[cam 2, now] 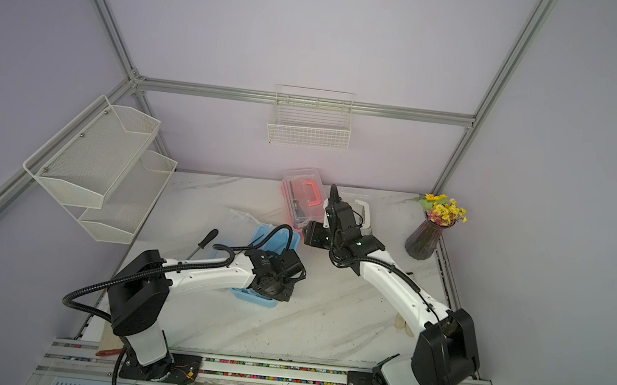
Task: Close toolboxes
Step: Adjust the toolbox at the center of the board.
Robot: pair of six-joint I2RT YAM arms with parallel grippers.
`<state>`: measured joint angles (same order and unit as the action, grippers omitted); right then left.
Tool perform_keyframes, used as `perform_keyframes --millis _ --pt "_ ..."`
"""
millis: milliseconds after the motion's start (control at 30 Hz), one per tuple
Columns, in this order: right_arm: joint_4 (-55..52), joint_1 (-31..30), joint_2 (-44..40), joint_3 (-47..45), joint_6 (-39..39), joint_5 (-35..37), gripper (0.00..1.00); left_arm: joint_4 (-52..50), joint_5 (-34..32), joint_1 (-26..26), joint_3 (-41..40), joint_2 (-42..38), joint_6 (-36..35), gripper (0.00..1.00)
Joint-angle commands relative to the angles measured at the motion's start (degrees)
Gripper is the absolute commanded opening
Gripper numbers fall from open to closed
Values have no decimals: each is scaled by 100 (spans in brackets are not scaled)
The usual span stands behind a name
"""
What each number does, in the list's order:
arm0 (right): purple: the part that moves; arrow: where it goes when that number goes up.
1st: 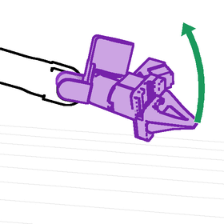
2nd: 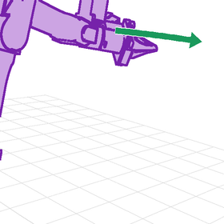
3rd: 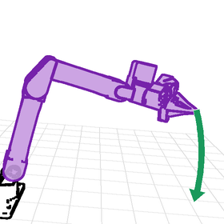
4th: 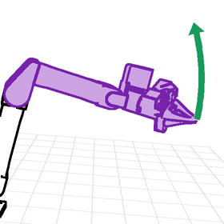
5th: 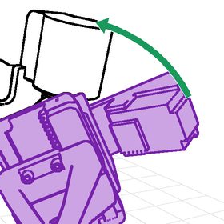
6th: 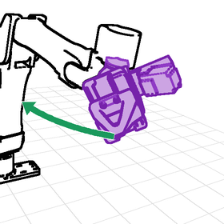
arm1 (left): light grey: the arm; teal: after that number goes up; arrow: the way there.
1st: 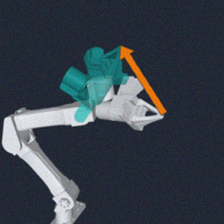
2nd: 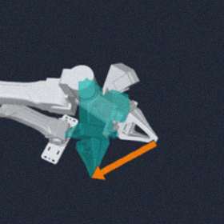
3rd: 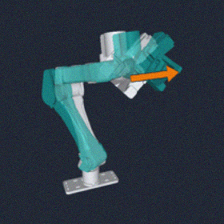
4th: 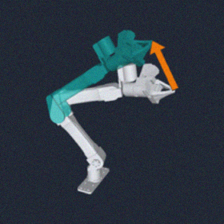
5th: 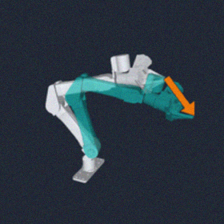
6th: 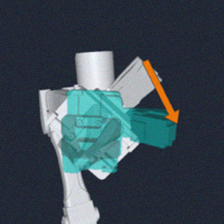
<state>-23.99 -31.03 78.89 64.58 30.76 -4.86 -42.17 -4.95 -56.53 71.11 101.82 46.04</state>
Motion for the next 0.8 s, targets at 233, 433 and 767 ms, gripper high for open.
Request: perform_keyframes --millis 233,433,767 --pt "-967 -141 -1307 -1320 850 188 61 469 625 -430 957 68 16 100" --pt "-808 -141 -1402 -1479 1087 173 61 382 572 -436 900 -778 -289 100" --pt "-518 -138 -1063 -1619 1244 170 62 -204 532 739 298 -2677 -596 100"
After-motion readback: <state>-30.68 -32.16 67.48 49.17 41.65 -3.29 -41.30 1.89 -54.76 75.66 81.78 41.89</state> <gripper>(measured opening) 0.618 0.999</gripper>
